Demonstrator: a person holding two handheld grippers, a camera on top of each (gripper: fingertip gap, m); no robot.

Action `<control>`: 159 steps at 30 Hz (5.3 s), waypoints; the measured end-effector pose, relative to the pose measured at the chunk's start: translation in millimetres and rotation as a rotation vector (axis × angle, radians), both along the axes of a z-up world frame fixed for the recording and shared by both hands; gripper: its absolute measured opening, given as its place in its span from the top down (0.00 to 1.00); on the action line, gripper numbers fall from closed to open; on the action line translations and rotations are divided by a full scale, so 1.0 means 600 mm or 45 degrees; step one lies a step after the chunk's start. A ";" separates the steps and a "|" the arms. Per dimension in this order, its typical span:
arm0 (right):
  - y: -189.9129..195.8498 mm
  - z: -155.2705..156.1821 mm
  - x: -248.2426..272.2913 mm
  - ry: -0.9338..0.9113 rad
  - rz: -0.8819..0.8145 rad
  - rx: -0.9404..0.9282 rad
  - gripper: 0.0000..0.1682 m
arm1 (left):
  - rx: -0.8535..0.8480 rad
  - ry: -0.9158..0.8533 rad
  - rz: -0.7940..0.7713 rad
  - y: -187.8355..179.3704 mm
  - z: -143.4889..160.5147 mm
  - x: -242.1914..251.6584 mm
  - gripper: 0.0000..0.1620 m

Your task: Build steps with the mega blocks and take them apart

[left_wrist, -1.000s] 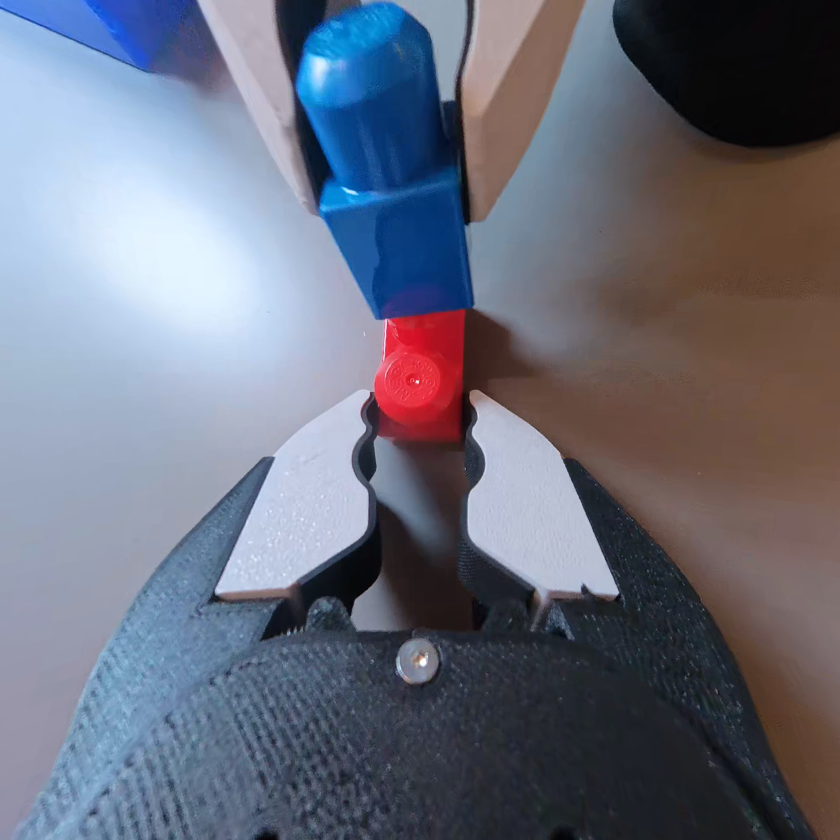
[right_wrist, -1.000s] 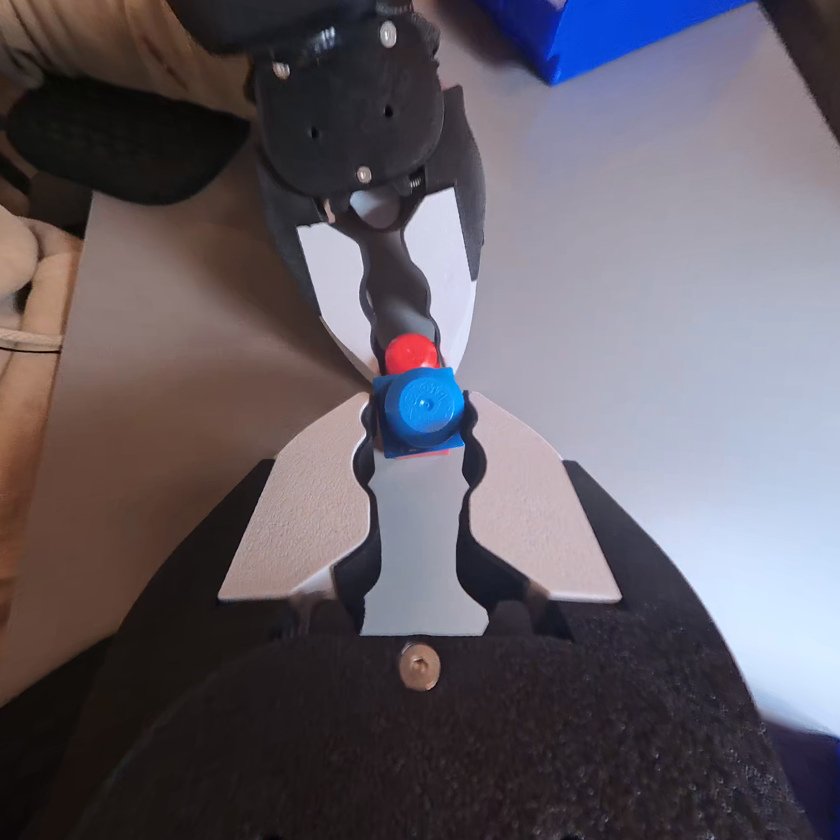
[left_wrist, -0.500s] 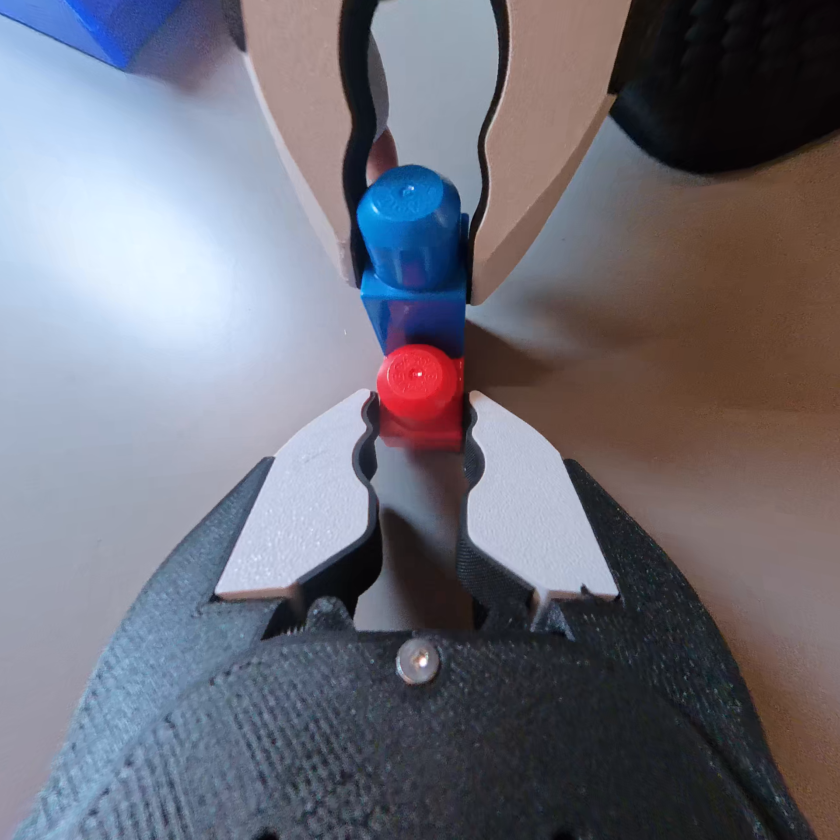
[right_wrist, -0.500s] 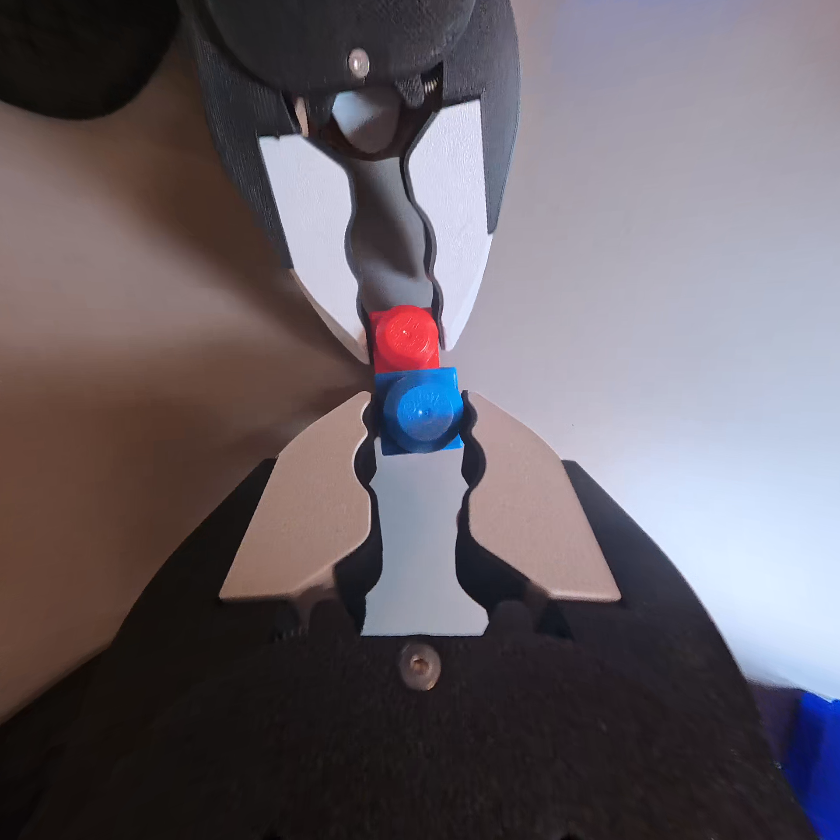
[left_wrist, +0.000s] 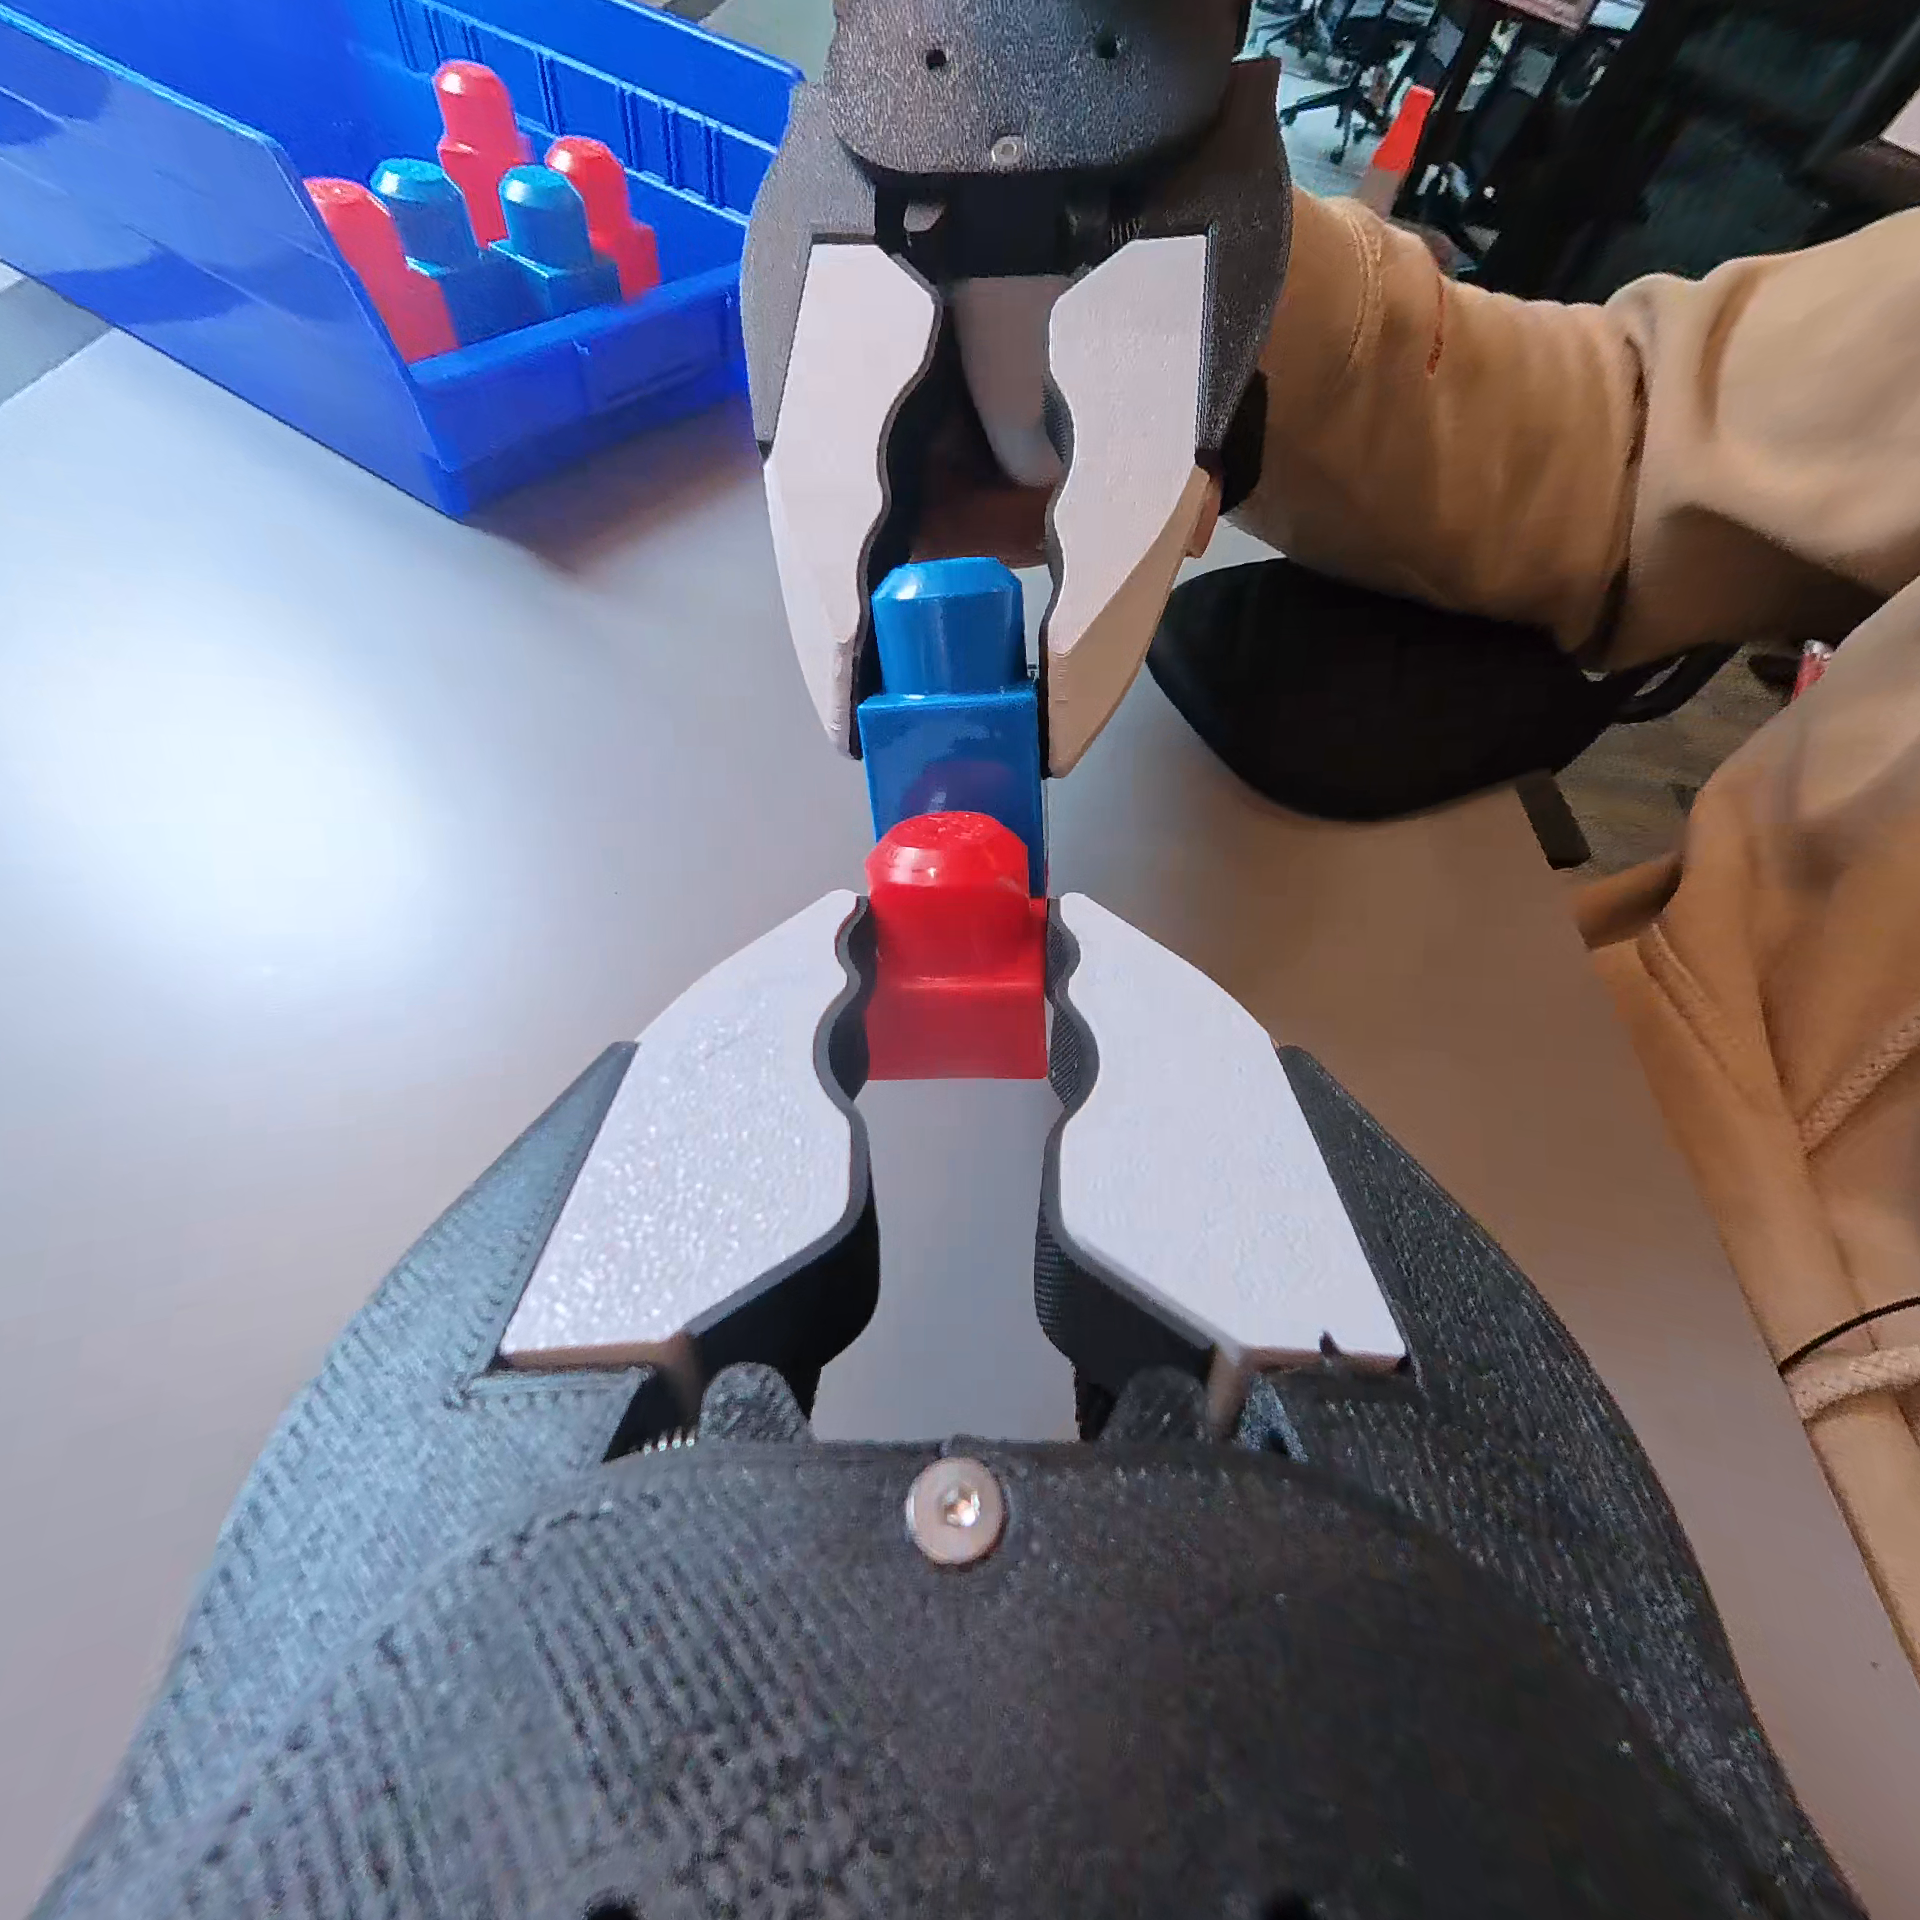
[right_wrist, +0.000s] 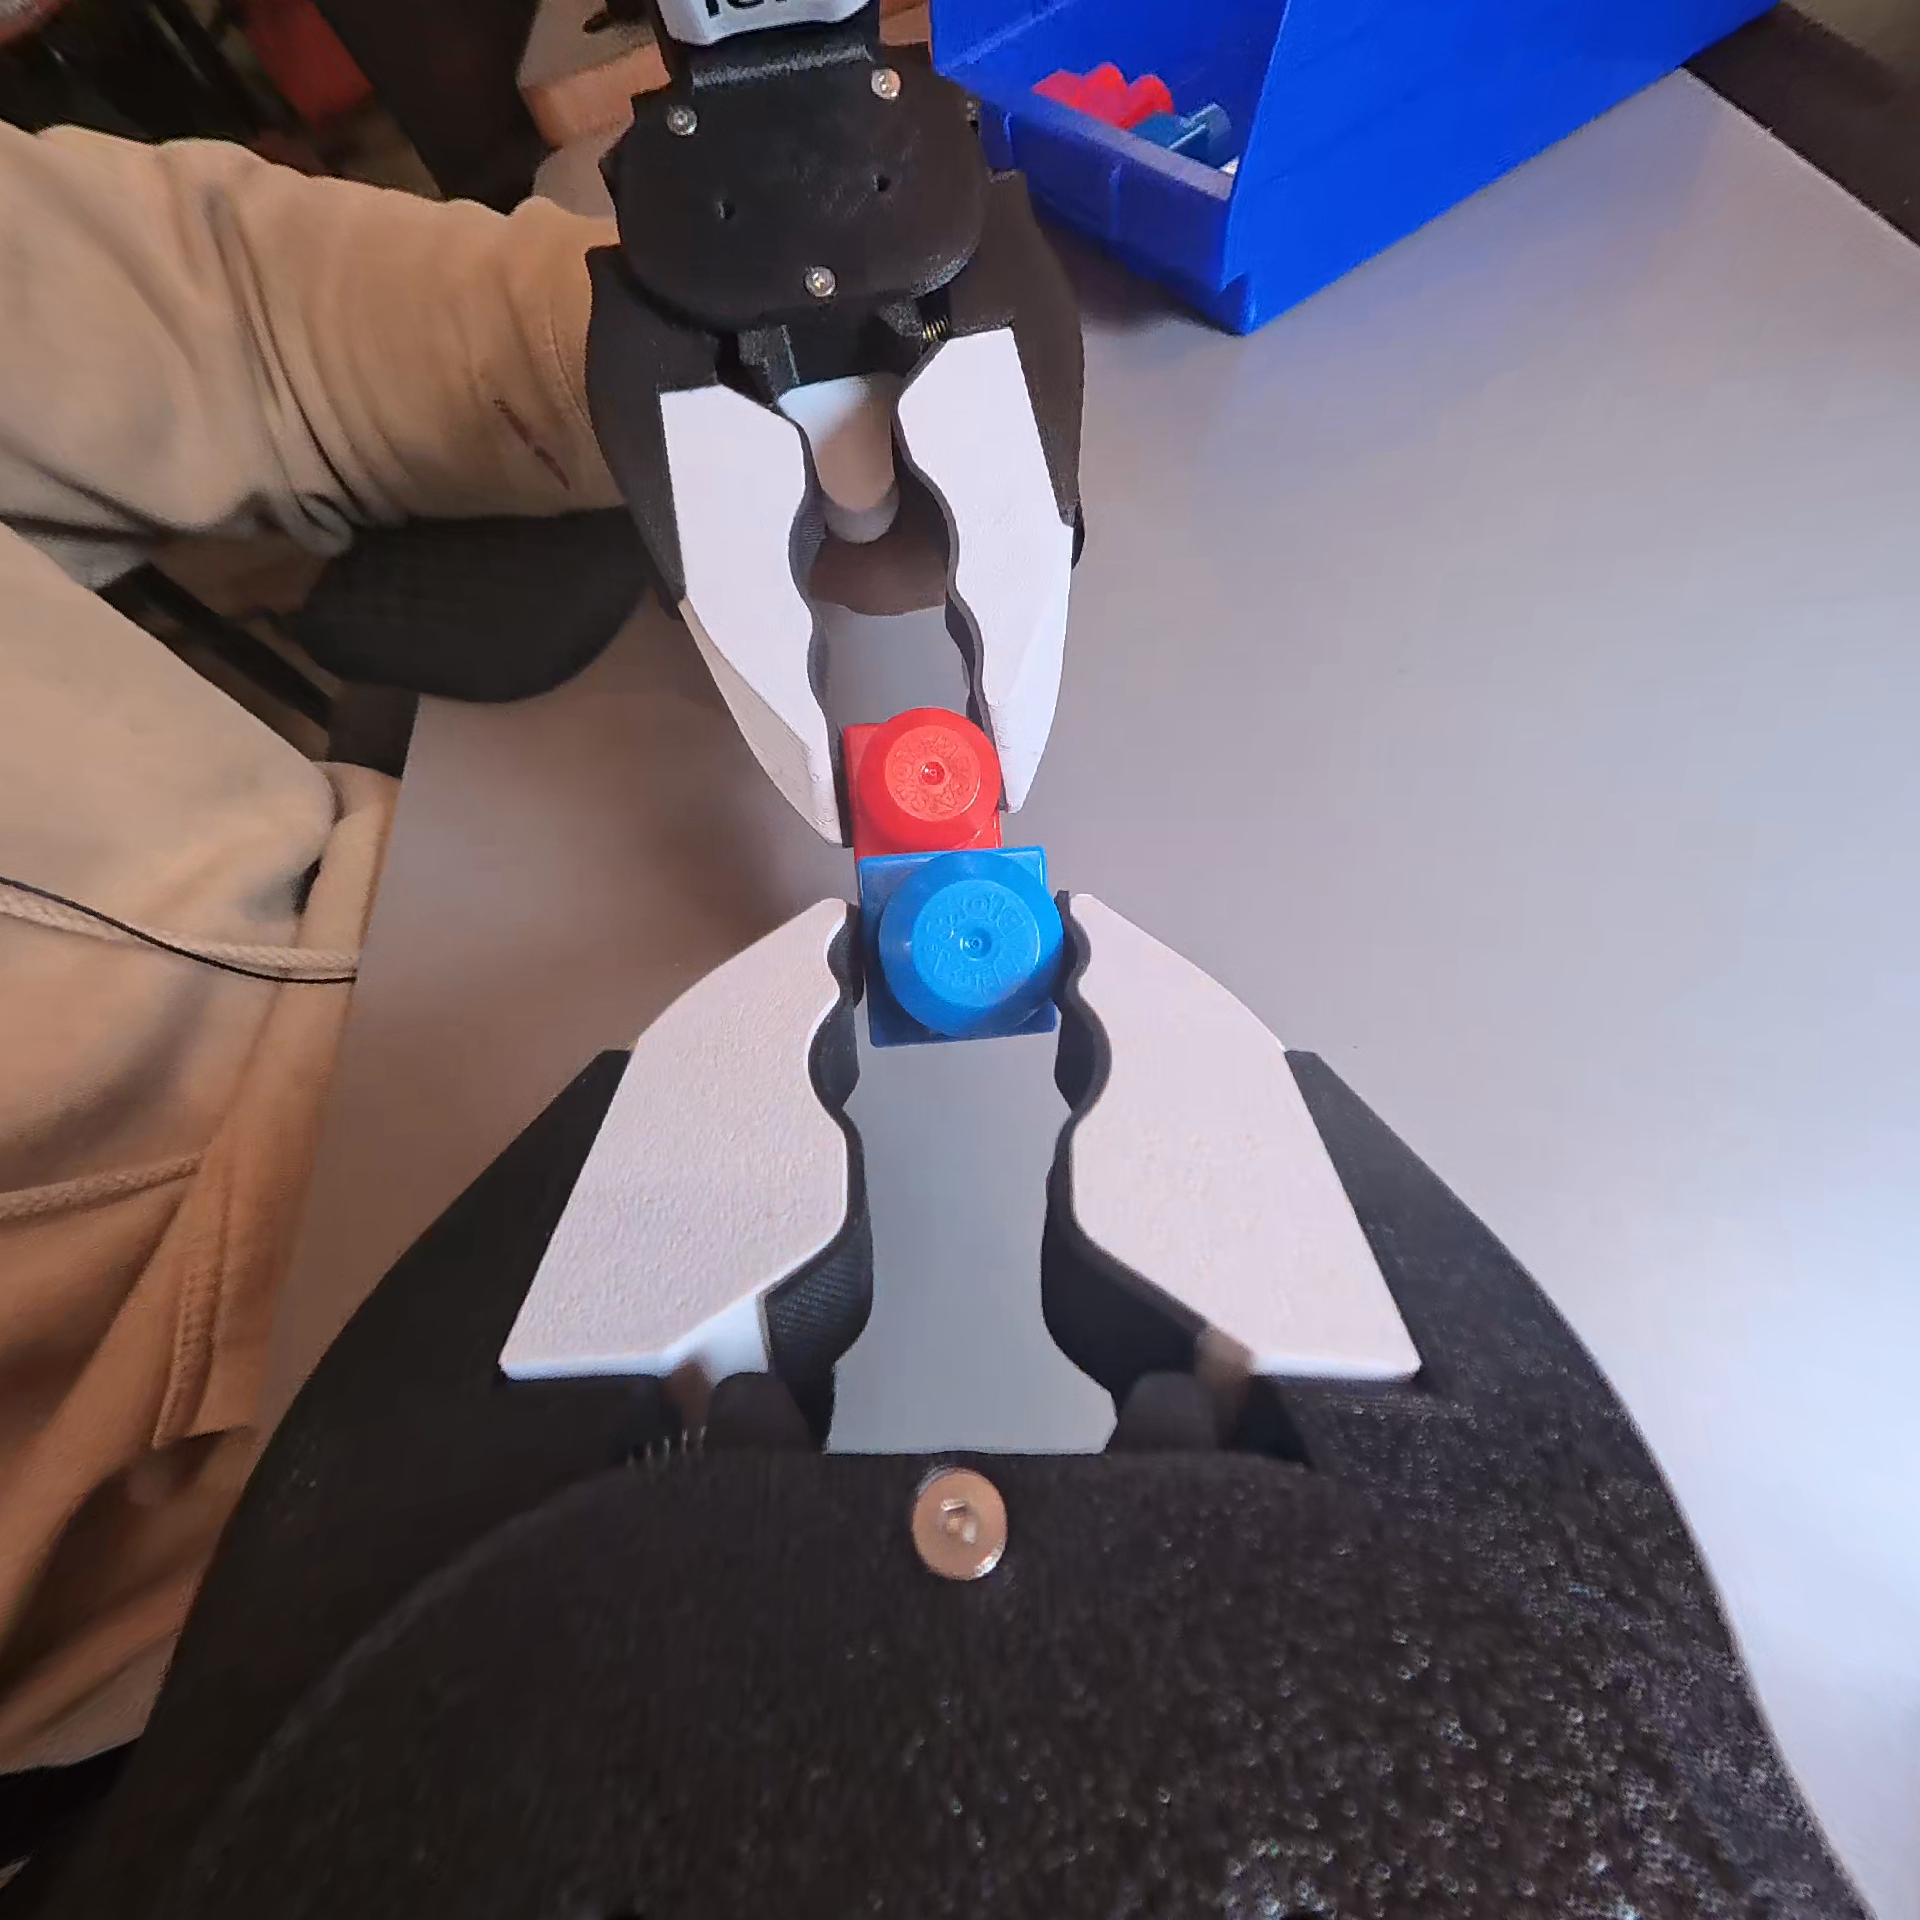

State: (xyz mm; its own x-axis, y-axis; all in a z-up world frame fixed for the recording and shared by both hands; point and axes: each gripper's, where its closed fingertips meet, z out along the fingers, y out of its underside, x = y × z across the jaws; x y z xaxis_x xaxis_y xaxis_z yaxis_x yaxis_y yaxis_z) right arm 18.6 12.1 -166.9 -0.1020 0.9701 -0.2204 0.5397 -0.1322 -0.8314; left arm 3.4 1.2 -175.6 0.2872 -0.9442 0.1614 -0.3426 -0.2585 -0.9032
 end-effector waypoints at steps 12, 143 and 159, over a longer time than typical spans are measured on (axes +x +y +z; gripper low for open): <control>-0.007 0.009 -0.011 0.075 0.015 0.047 0.79 | 0.072 0.115 -0.026 -0.009 -0.034 0.000 0.76; -0.034 0.163 -0.024 0.771 -0.039 0.052 0.79 | 0.099 -0.398 -0.001 -0.033 0.122 -0.006 0.78; -0.009 0.140 -0.006 0.516 -0.059 0.140 0.82 | 0.255 -0.164 0.092 -0.005 0.066 -0.005 0.77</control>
